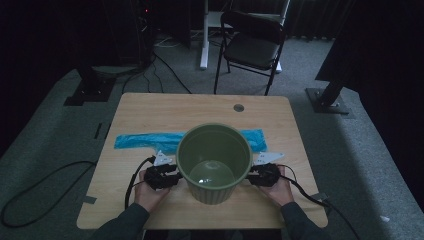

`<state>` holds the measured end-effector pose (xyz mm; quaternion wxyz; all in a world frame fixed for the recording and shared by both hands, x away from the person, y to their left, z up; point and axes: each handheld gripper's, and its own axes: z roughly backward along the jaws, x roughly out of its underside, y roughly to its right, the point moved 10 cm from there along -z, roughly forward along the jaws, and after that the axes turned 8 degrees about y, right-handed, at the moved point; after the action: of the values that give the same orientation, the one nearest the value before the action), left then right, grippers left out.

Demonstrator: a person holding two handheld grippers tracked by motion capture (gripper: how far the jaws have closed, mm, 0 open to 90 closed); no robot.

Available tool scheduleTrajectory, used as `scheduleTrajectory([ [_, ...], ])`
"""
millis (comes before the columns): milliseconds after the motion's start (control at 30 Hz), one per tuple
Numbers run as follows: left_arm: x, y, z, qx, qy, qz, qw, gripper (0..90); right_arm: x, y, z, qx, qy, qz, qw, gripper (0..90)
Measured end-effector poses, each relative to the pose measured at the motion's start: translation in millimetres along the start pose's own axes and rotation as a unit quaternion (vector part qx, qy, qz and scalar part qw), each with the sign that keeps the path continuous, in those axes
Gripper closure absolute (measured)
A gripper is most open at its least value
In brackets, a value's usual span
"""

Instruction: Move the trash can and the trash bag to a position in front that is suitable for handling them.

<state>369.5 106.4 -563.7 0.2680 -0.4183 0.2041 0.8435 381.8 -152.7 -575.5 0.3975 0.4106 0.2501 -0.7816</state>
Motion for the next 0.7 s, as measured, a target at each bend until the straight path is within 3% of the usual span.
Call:
scheduleTrajectory([
  [100, -0.1, -1.8, 0.6, -0.004, 0.001, -0.001, 1.0000, 56.1, -0.6, -0.6, -1.0, -0.001, 0.000, -0.002, 1.0000, 67.9],
  [233, 1.8, -12.0, 4.9, -0.011, 0.003, 0.016, 0.9998, 56.2, -7.4, -7.0, -6.8, -0.001, 0.000, 0.013, 0.9999, 68.3],
  [533, 6.0, -25.9, 15.0, -0.032, 0.004, 0.019, 0.9993, 56.5, -16.5, -14.4, -19.8, -0.008, -0.005, 0.024, 0.9997, 68.2],
  [633, 7.3, -34.3, 17.3, -0.038, 0.006, 0.027, 0.9989, 56.5, -19.8, -21.1, -26.3, -0.027, -0.009, 0.027, 0.9992, 70.0],
  [700, 6.9, -35.4, 16.7, -0.038, 0.006, 0.030, 0.9988, 56.1, -21.3, -21.8, -27.2, -0.025, -0.013, 0.039, 0.9988, 69.5],
])
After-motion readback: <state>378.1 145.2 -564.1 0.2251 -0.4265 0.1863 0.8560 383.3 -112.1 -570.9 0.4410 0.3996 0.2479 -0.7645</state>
